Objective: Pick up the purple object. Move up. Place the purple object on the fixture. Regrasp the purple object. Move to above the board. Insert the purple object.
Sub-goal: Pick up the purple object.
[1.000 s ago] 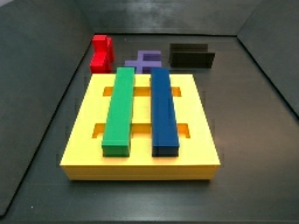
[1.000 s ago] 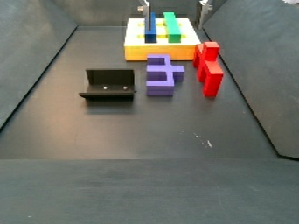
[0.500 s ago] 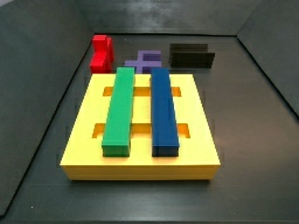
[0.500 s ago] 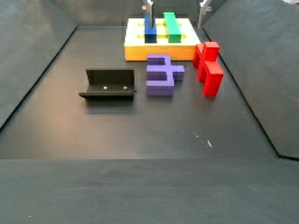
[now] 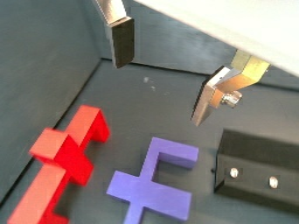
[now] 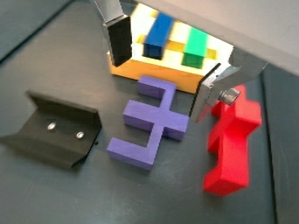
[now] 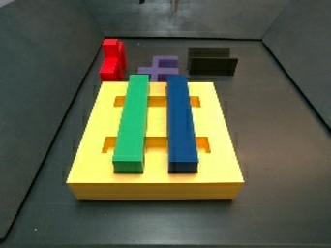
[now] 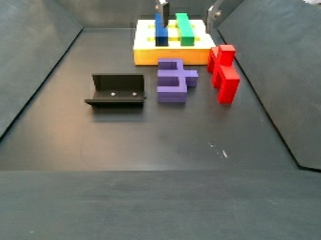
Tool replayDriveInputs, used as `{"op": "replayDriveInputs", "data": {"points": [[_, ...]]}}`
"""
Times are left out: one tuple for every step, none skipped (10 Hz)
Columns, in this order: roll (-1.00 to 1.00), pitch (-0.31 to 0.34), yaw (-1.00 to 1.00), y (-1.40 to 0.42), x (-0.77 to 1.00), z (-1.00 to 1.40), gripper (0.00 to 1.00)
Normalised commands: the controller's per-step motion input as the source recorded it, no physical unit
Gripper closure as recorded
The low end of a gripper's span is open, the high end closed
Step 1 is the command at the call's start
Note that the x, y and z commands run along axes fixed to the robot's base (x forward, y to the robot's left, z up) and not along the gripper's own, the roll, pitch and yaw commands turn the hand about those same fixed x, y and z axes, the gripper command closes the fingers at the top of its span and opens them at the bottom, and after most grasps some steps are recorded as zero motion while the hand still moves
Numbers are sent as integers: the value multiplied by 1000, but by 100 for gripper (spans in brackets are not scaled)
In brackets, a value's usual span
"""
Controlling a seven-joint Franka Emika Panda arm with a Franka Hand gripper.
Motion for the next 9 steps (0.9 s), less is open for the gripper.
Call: {"op": "replayDriveInputs", "data": {"points": [[0,-37,-1000,0,0,-249,0],[0,-39,-1000,0,0,-249,0],[4,0,-957,-120,49,-443,0],[0,0,-1000,-131,0,-454,0],[0,-9,-1000,-60,0,-494,0],[0,-43,-954,-166,0,-443,0],[-13,-74,-951,-154,0,-454,0],[-69,-50,-957,-86,0,-391,0],[-114,-19,-940,-51,0,-357,0]]}}
